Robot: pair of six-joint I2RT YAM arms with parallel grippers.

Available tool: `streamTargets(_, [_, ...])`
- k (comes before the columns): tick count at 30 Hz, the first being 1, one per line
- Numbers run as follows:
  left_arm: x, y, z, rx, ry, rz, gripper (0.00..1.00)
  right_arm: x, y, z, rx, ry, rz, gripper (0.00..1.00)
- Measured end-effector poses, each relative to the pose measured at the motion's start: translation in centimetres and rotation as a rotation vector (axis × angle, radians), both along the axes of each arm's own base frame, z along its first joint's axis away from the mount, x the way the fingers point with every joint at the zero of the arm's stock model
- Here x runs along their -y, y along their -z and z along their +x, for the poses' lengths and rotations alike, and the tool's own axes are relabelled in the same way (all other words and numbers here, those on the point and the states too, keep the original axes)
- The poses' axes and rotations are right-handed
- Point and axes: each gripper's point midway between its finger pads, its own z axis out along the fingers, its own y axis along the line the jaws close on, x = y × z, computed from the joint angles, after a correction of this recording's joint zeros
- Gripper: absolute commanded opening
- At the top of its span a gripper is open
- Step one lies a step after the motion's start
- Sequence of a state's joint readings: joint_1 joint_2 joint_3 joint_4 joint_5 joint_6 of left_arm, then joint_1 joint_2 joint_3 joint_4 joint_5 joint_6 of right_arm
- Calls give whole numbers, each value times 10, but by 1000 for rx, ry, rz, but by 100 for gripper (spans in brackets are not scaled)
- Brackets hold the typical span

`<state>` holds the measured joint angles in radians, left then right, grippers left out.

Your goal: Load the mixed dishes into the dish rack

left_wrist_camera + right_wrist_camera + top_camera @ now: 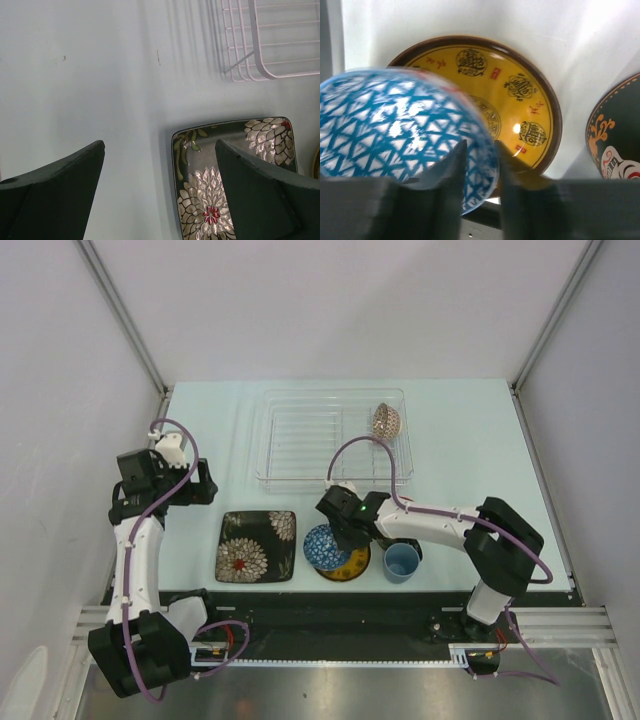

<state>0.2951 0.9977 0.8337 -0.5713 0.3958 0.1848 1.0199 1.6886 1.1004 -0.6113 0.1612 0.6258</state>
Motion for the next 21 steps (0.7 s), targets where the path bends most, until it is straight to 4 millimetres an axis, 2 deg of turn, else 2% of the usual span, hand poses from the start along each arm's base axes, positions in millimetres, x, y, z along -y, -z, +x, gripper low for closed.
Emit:
streamTargets(2, [0, -1, 0, 3, 0, 1, 98, 1, 0, 1, 0, 1, -1, 3])
streamTargets(3, [0, -1, 0, 5, 0, 2, 98, -2, -2, 3, 1, 16, 18, 0])
streamTargets(7, [0, -3, 0, 12, 0, 4, 98, -8, -11, 7, 28, 7, 43, 0])
streamTargets(11, [0, -3, -1, 12, 0, 4, 98, 1, -17, 5, 58, 5, -1, 0])
streamTargets(13, [0, -3, -1, 13, 0, 4, 97, 9, -29, 7, 89, 2, -37, 0])
streamTargets(16, [0, -3, -1, 13, 0, 4, 98, 10, -64, 19, 163, 9, -49, 0])
streamTargets(21, [0, -2, -1, 11, 0, 3, 98, 6, -155, 59, 371, 76, -16, 0])
